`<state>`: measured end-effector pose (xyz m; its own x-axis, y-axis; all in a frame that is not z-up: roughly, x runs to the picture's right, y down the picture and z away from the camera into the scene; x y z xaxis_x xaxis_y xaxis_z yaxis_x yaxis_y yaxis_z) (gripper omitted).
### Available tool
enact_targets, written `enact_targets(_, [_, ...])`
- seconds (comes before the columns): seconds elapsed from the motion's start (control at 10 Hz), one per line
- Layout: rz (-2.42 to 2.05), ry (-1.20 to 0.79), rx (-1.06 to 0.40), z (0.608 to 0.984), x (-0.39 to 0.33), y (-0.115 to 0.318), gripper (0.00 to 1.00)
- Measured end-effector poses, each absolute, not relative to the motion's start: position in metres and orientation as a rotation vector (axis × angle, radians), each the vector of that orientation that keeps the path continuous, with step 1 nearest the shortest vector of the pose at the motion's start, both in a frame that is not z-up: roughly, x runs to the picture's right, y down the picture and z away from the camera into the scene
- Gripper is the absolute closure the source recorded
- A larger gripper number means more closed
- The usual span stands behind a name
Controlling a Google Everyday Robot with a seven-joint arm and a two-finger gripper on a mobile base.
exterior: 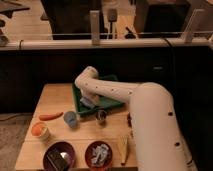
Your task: Wipe tray with sponge
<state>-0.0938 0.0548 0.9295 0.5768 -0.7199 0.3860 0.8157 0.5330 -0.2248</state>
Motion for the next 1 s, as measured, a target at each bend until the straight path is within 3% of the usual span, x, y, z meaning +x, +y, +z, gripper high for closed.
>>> enact_targets(0.1, [-0.913, -0.263, -0.413, 0.931, -0.090, 0.053, 0.81])
enact_targets(0.3, [-0.887, -0.261, -0.429, 0.934, -0.079, 0.049, 0.90])
enact_targets(1.0, [-0.889, -0.265, -0.430, 0.934, -0.081, 0.050, 0.90])
